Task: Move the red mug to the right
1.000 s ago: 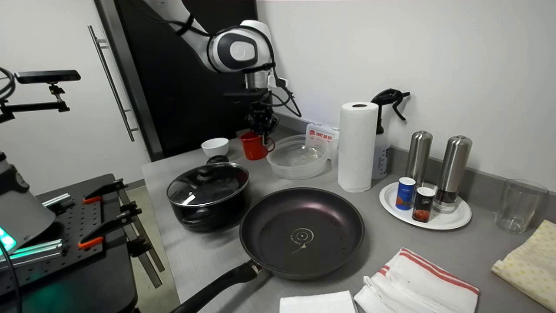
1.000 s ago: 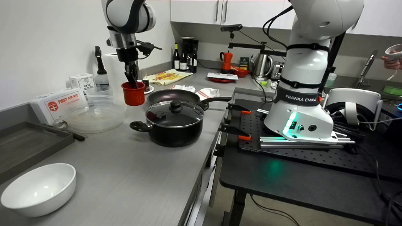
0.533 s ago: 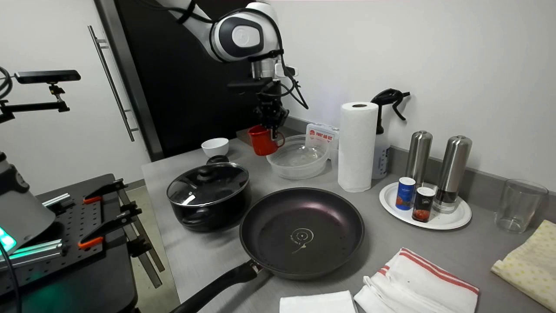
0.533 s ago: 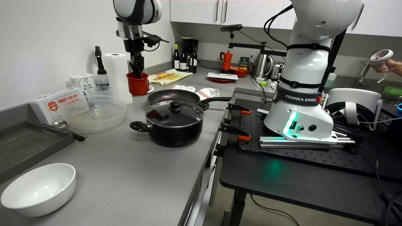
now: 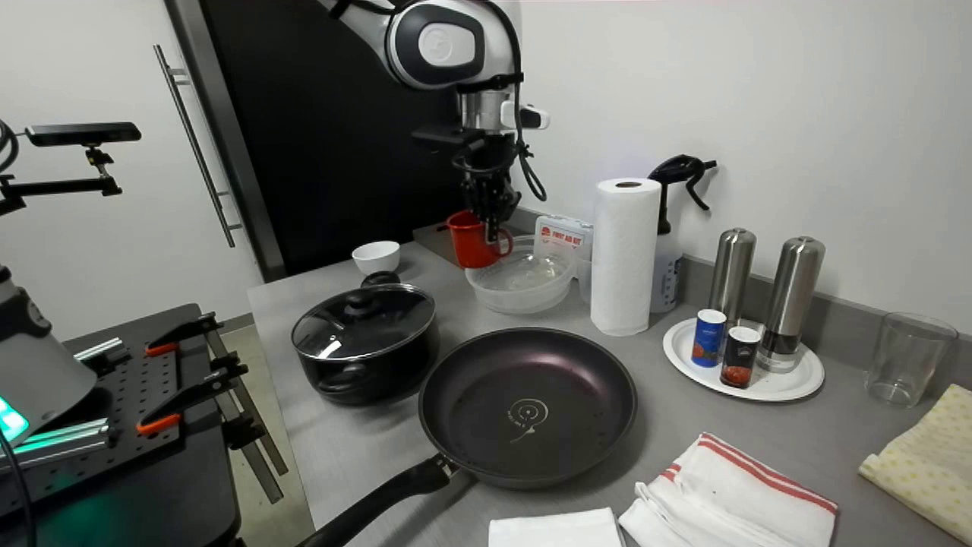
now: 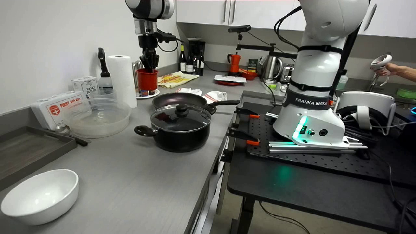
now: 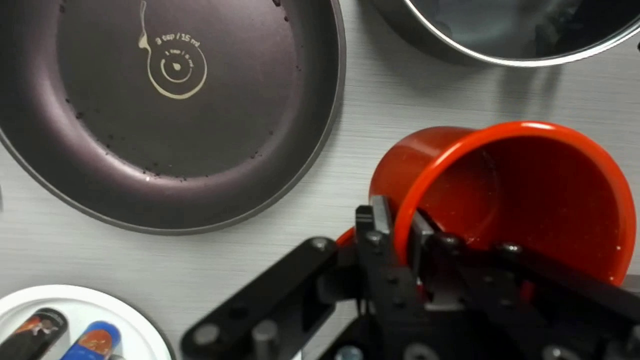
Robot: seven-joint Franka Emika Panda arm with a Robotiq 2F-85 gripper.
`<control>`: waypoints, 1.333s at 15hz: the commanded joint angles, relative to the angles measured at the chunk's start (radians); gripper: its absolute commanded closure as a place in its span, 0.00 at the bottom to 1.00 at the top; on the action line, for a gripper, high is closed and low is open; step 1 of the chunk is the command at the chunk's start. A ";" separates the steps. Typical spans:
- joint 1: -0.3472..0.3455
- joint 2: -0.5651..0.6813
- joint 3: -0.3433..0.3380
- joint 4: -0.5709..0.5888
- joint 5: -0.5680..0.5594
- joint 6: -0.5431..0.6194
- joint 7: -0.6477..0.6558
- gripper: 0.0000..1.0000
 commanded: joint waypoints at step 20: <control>-0.170 0.158 -0.082 0.333 0.181 -0.167 0.221 0.98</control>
